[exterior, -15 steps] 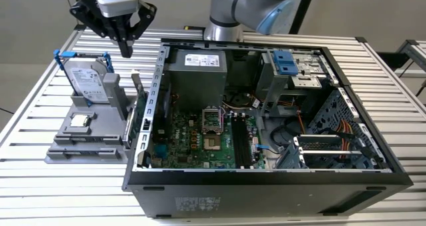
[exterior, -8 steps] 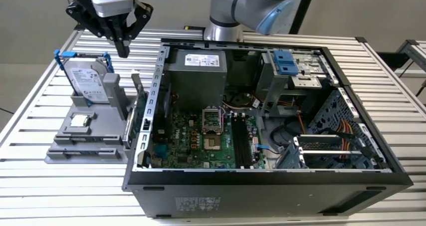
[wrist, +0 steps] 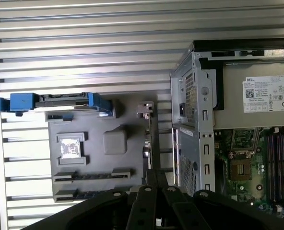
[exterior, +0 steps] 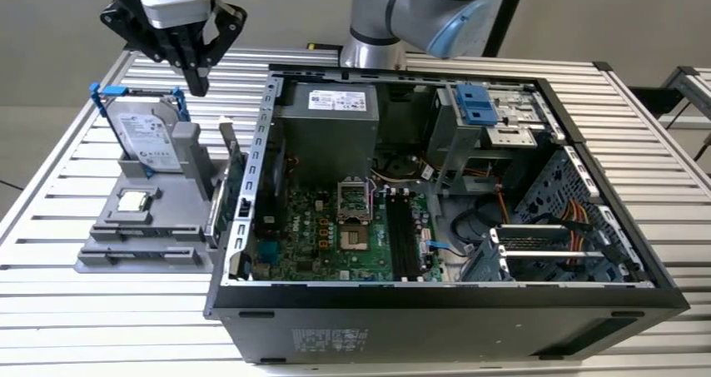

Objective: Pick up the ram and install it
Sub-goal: 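Reach for the ram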

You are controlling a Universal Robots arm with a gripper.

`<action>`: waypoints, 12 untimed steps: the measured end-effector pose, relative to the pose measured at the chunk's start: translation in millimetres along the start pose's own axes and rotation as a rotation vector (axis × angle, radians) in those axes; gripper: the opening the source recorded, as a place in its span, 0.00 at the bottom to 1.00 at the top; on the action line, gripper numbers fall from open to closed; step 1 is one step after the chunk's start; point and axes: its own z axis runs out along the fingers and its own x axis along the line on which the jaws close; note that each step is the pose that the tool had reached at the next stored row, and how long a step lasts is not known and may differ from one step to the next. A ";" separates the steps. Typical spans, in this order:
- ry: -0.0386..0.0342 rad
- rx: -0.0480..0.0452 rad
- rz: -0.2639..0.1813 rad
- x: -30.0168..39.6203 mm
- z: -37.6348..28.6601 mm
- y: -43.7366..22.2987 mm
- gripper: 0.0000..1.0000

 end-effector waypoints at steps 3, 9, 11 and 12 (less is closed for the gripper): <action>0.0001 0.0000 0.000 3.4 -0.1 -0.4 0.00; 0.0002 0.0000 0.000 10.9 -0.3 -1.2 0.00; 0.0002 0.0000 0.000 13.5 -0.3 -1.5 0.00; 0.0002 0.0000 0.000 14.9 -0.4 -1.7 0.00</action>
